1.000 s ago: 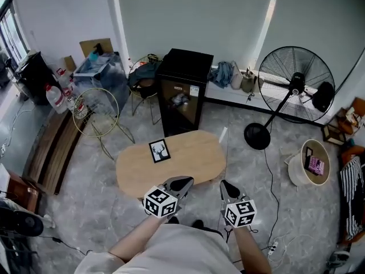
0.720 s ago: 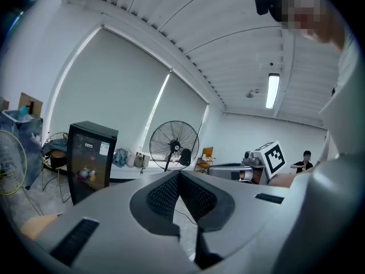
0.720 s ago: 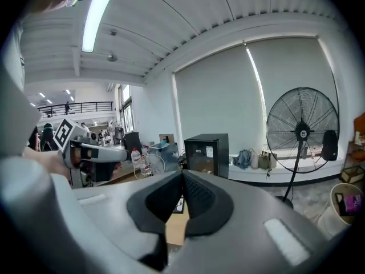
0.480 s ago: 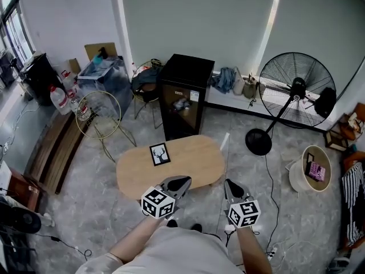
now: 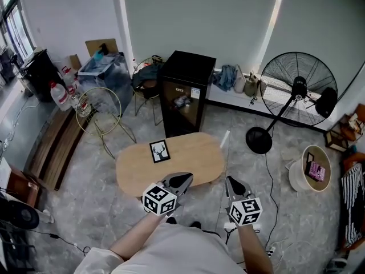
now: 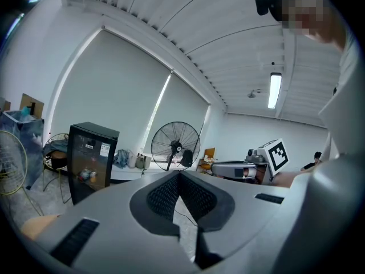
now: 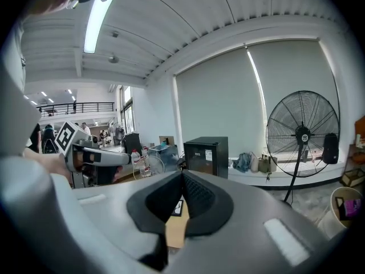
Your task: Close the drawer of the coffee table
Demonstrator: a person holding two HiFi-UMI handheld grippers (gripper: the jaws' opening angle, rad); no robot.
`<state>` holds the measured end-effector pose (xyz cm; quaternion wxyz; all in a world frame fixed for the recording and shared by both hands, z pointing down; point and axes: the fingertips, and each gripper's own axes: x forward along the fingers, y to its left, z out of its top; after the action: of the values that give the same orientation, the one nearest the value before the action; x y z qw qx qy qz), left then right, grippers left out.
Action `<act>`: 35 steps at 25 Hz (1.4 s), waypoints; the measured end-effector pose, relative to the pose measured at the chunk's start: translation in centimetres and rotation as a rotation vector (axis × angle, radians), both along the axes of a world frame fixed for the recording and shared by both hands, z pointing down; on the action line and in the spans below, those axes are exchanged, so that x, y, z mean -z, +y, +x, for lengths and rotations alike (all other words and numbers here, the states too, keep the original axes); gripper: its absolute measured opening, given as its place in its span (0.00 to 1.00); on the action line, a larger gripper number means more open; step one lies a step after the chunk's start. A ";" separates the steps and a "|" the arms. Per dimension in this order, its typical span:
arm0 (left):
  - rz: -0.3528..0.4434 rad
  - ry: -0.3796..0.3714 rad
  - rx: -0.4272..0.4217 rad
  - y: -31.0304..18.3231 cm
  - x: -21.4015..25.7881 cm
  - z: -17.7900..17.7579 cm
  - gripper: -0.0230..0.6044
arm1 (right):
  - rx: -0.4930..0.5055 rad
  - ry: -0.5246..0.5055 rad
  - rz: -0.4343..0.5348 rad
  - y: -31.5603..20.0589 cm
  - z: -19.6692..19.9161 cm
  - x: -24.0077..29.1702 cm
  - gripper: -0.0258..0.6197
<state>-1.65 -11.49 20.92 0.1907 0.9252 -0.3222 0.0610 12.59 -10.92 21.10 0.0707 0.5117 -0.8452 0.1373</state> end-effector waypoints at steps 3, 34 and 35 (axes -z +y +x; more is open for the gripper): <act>-0.002 0.001 0.001 -0.3 0.1 -0.1 0.05 | -0.001 0.001 0.001 -0.2 0.0 0.2 0.06; -0.018 0.006 -0.022 -1.5 -0.5 0.2 0.05 | -0.029 -0.002 0.009 -1.2 -0.1 0.2 0.06; -0.018 0.005 -0.023 -1.5 -0.5 0.3 0.05 | -0.030 -0.003 0.008 -1.3 0.0 0.2 0.06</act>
<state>-1.33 -13.02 21.44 0.1993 0.9272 -0.3107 0.0640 12.60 -12.17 20.92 0.0653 0.5242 -0.8381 0.1358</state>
